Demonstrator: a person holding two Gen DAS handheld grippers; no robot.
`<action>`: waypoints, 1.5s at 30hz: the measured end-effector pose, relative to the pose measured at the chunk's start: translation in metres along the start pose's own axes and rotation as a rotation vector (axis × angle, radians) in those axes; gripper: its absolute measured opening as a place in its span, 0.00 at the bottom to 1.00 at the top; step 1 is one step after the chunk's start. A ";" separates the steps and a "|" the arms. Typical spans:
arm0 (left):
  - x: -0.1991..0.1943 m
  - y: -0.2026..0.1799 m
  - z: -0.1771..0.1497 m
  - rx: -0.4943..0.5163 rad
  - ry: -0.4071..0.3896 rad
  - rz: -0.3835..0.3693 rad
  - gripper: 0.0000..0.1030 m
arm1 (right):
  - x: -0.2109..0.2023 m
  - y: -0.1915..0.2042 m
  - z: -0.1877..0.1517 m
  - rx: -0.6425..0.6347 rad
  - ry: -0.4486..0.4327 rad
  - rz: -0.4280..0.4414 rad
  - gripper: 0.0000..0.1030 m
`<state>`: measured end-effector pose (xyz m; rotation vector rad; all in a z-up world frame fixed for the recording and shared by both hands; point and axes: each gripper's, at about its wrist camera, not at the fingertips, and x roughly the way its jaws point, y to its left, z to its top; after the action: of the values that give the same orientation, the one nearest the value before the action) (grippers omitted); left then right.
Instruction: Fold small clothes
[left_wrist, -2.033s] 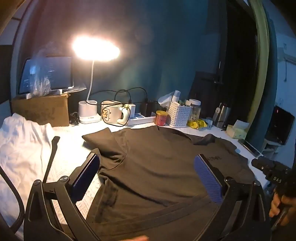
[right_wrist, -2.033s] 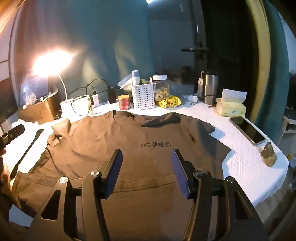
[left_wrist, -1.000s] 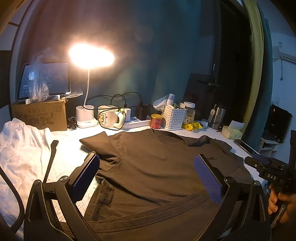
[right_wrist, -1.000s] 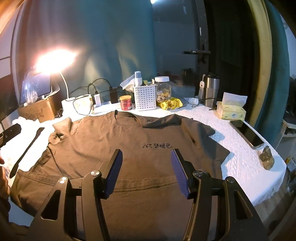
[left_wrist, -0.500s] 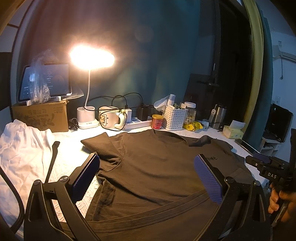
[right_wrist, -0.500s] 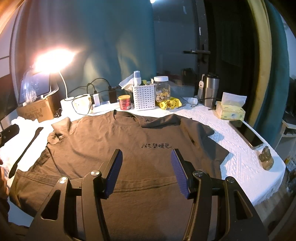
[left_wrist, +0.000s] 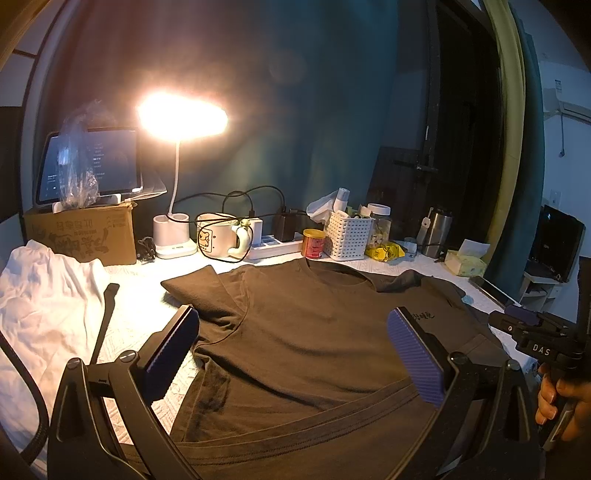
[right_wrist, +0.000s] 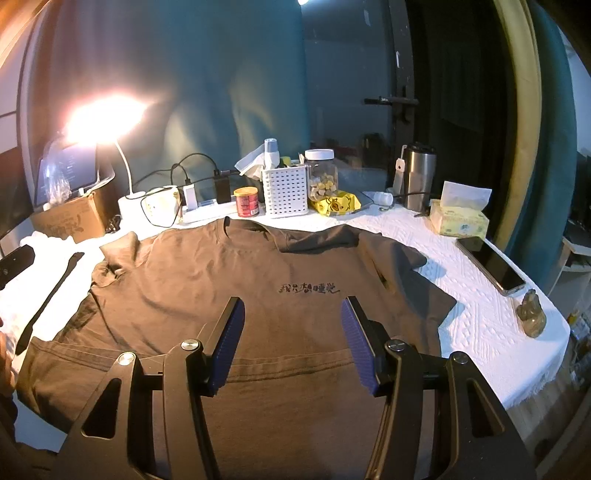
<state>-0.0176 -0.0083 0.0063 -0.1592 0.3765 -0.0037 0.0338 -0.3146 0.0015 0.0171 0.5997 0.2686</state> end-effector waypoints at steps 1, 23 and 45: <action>0.000 0.000 0.000 0.000 0.000 -0.001 0.98 | 0.000 0.000 0.000 0.000 -0.001 0.000 0.56; 0.006 0.002 -0.001 0.001 0.013 -0.001 0.98 | 0.008 -0.007 -0.006 0.002 0.016 -0.007 0.56; 0.068 -0.001 0.008 0.014 0.126 0.010 0.98 | 0.064 -0.063 0.015 0.086 0.139 -0.133 0.56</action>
<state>0.0484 -0.0106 -0.0111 -0.1436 0.5026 -0.0065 0.1082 -0.3578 -0.0274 0.0412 0.7474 0.1157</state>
